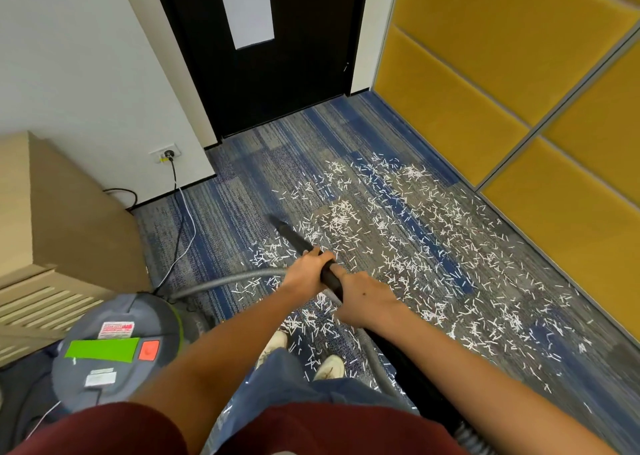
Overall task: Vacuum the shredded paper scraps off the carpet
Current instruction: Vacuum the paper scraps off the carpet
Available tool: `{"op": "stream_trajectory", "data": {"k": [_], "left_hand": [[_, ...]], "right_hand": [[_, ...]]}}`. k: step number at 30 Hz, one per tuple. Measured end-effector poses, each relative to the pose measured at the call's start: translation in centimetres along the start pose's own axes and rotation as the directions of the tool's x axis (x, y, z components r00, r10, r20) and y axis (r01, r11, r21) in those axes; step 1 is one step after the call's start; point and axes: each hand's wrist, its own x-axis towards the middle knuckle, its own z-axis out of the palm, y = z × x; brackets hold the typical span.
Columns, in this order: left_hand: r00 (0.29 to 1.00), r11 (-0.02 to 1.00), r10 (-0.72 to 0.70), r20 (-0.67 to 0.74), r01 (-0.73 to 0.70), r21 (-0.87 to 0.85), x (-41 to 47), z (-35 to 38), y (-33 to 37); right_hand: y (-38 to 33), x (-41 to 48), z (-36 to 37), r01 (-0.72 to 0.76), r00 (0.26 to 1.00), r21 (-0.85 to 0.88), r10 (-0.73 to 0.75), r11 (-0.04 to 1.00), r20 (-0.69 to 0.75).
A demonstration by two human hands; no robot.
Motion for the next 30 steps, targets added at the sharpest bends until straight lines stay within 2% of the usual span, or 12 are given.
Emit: {"op": "stream_trajectory", "data": {"k": [7, 14, 20, 26, 30], "left_hand": [[1.000, 1.000, 0.016, -0.014, -0.016, -0.013, 1.8, -1.0, 0.8], [0.997, 0.997, 0.028, -0.072, -0.033, -0.072, 4.9, -3.4, -1.1], [0.988, 0.984, 0.027, -0.153, -0.052, -0.168, 7.2, -5.7, -3.2], [0.988, 0.956, 0.037, -0.147, -0.078, -0.284, 9.8, -6.6, -5.8], [0.982, 0.957, 0.088, -0.165, -0.130, -0.260, 10.2, -7.1, -6.4]], "right_hand": [[0.4, 0.3, -1.2, -0.035, 0.999, 0.042, 0.036, 0.999, -0.026], [-0.9, 1.8, -4.0, 0.004, 0.999, 0.182, 0.002, 0.983, -0.032], [-3.3, 5.2, -7.0, 0.038, 0.999, 0.141, -0.037, 0.989, -0.015], [-5.2, 8.7, -8.9, 0.023, 1.000, 0.146, -0.024, 0.989, 0.003], [-5.3, 9.7, -9.0, 0.001, 1.000, 0.177, -0.001, 0.984, 0.002]]}}
